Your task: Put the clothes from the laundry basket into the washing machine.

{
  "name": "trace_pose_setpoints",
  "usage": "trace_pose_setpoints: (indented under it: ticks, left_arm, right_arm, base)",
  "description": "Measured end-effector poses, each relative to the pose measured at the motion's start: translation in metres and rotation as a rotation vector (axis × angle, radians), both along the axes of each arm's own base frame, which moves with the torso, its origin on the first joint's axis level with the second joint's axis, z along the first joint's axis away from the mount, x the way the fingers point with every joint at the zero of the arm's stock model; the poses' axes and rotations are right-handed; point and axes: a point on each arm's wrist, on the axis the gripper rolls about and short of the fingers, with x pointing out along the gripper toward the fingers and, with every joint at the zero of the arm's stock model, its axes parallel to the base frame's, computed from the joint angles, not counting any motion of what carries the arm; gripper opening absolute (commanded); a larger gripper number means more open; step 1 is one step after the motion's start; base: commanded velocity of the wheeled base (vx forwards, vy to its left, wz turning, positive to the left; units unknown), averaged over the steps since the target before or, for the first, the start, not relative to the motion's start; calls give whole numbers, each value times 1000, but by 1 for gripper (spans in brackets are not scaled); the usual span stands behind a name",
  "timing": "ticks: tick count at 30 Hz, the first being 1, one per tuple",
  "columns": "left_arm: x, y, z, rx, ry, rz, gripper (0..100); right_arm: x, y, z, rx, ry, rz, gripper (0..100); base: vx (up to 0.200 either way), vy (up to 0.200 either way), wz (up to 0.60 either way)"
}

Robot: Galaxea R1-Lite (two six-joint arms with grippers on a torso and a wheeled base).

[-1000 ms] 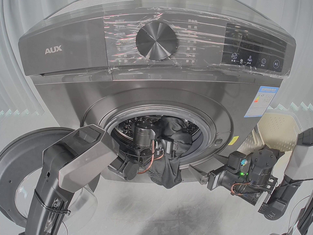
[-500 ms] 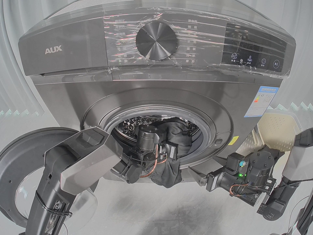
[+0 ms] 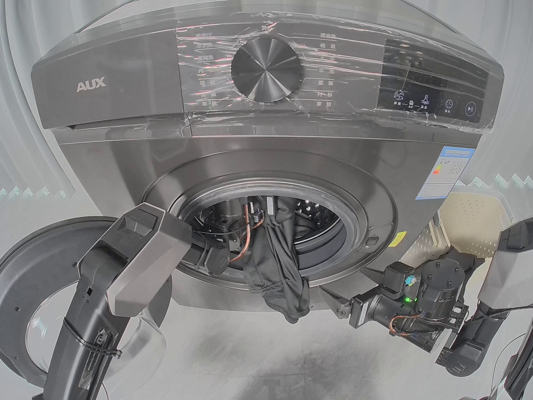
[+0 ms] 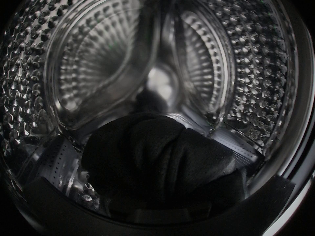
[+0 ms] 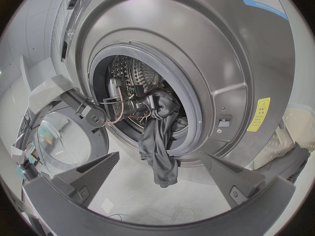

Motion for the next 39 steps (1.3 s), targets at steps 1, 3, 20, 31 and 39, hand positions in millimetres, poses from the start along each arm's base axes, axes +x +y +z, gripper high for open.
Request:
trace_pose_setpoints:
  ticks: [1, 3, 20, 31, 39]
  left_arm:
    - [4, 4, 1, -5, -7, 15, 0]
    - [7, 7, 1, -8, -13, 24, 0]
    - [-33, -13, -22, 54, 128, -74, 100]
    - [-79, -8, -38, 180, 270, -164, 100]
    - [-94, -4, -40, 210, 304, -200, 100]
  right_arm:
    - [0, 0, 0, 0, 0, 0, 100]
    - [0, 0, 0, -1, 1, 1, 100]
    - [0, 0, 0, -1, 1, 0, 100]
    - [0, 0, -1, -2, 2, 0, 100]
    - [0, 0, -1, -3, 4, 1, 100]
  base:
    - [0, 0, 0]
    - [0, 0, 0]
    - [0, 0, 0]
    - [0, 0, 0]
    - [0, 0, 0]
